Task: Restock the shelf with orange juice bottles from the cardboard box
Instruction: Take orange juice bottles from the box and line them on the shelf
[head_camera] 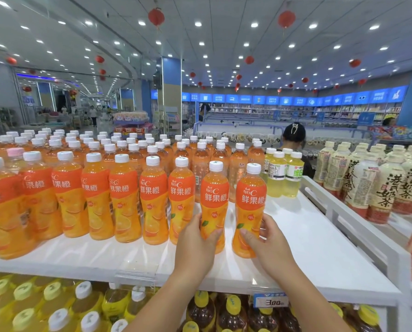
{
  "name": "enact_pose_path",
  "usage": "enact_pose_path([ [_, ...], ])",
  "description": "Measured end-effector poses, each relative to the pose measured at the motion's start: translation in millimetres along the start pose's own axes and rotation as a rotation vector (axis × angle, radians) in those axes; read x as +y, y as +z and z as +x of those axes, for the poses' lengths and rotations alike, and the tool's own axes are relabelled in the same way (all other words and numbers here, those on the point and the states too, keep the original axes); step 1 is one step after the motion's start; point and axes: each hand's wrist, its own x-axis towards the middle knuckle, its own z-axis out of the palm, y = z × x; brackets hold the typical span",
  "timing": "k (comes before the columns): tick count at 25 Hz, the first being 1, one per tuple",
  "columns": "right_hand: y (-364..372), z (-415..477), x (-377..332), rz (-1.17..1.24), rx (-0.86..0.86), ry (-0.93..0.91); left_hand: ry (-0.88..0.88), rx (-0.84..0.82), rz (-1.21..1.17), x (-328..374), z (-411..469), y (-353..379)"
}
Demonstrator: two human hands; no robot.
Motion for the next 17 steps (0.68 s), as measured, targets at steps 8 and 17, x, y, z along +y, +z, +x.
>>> enact_pose_path([
  [8, 10.1, 7.7, 0.9, 0.017, 0.008, 0.000, 0.011, -0.032, 0.102, 7.8, 6.3, 0.1],
  [17, 12.7, 6.3, -0.6, 0.019, -0.006, -0.016, 0.004, 0.008, 0.090, 4.3, 10.2, 4.6],
])
